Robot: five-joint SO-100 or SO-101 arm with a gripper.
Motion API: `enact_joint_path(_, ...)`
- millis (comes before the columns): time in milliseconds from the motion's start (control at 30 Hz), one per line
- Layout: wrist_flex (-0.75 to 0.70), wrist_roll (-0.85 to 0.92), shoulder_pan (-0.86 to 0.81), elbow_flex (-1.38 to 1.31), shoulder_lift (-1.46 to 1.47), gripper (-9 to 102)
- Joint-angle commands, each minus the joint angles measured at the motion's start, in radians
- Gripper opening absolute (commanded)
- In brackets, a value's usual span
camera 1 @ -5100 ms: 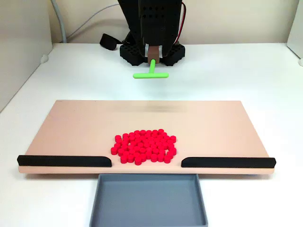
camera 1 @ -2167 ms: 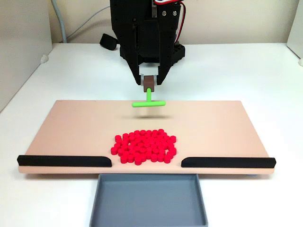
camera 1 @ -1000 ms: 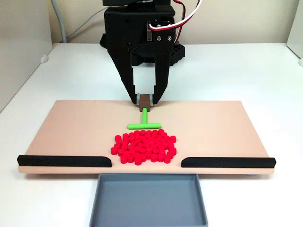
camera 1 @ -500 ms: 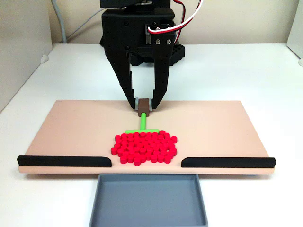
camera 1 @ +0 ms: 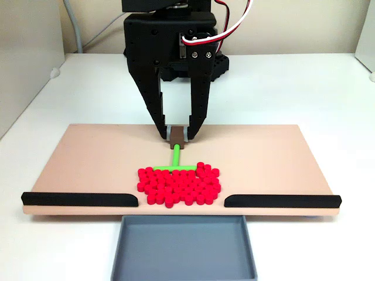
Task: Gather the bottom side granules
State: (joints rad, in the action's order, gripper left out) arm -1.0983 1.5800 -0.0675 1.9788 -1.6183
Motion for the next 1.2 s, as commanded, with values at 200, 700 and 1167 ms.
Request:
enact_joint_path(200,0.0,-0.012,0.012,-0.026,0.014,0)
enact_joint_path(700,-0.011,-0.049,0.028,-0.026,-0.041,0)
enact_joint_path(1167,-0.166,-0.078,0.034,-0.094,-0.199,0)
